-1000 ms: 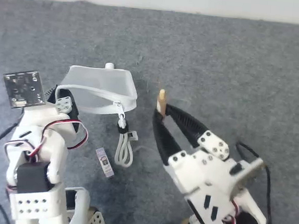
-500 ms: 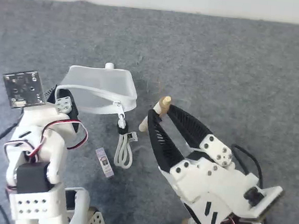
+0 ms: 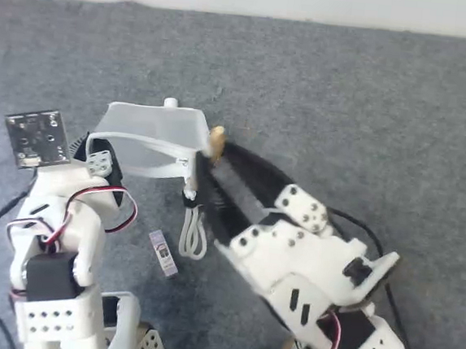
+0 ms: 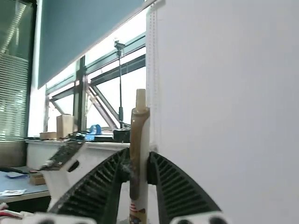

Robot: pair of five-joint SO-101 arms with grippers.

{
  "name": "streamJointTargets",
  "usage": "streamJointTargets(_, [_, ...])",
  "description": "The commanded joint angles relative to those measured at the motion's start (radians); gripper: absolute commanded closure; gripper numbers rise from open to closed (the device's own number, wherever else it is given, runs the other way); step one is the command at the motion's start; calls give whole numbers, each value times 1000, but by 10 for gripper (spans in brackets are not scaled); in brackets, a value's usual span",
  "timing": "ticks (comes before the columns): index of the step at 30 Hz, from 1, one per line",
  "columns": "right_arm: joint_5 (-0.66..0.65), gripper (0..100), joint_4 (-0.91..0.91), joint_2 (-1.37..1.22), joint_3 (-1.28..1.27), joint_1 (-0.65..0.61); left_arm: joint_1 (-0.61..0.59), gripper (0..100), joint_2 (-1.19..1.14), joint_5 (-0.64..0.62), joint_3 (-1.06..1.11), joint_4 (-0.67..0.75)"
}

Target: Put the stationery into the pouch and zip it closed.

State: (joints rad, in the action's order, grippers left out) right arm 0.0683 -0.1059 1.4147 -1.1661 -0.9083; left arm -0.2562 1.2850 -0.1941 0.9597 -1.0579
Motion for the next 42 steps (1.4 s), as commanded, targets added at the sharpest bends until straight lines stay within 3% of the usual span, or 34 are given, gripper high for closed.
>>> streamJointTargets(1, [3,992,-35,-70,94,-74,0,989,28,8,-45,9])
streamJointTargets(8, [5,992,-47,-131,89,-73,5,989,28,8,-45,6])
streamJointTargets(25, [6,992,-318,-176,17,-1,6,989,28,8,-45,6])
streamJointTargets(42, [3,992,-742,-665,15,79,6,989,28,8,-45,6])
